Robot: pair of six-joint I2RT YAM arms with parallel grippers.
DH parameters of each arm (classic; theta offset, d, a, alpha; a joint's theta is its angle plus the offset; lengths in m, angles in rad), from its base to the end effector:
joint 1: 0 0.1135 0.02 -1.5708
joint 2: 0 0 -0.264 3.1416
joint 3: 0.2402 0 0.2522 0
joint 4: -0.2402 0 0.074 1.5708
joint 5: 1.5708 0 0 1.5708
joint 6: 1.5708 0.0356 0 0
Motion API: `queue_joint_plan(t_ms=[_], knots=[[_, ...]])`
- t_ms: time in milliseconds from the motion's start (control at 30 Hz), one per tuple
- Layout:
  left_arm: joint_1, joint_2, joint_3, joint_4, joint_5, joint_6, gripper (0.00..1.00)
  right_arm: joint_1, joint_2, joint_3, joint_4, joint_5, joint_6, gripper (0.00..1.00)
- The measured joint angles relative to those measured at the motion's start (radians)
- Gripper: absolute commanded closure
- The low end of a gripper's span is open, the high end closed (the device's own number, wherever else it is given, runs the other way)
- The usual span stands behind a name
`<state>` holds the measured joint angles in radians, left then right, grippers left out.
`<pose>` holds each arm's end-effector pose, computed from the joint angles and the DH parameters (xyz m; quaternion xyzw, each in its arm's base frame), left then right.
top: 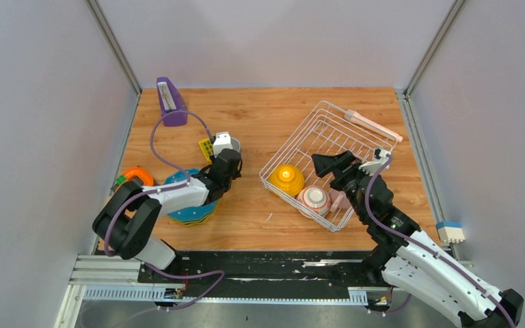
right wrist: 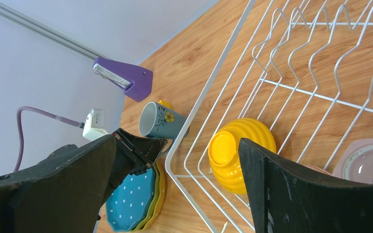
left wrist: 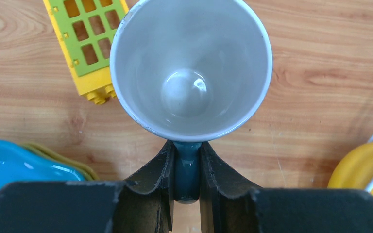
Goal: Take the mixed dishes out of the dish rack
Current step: Place the cup at the center of the board.
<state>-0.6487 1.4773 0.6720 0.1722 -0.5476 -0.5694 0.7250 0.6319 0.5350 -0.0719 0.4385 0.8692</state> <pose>0.2443 -0.1620 0.1795 -0.0880 0.8630 -0.0510 0.4948 0.1308 0.0957 0.2876 0.1937 0.7339 0.3342 0.5588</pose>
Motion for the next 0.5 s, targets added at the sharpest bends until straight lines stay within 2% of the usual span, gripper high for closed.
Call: queue_joint_plan(t_ms=[200,333,500], knots=[[0.027,0.066,0.052,0.025,0.000,0.001,0.81,0.000,-0.004,0.000,-0.045,0.019,-0.004,0.00],[0.029,0.072,0.058,0.026,0.002,0.002,0.62,0.000,0.005,0.020,-0.133,0.032,-0.025,0.00],[0.031,0.069,0.057,-0.006,0.026,0.003,0.38,-0.008,0.071,0.130,-0.307,0.044,-0.039,0.00]])
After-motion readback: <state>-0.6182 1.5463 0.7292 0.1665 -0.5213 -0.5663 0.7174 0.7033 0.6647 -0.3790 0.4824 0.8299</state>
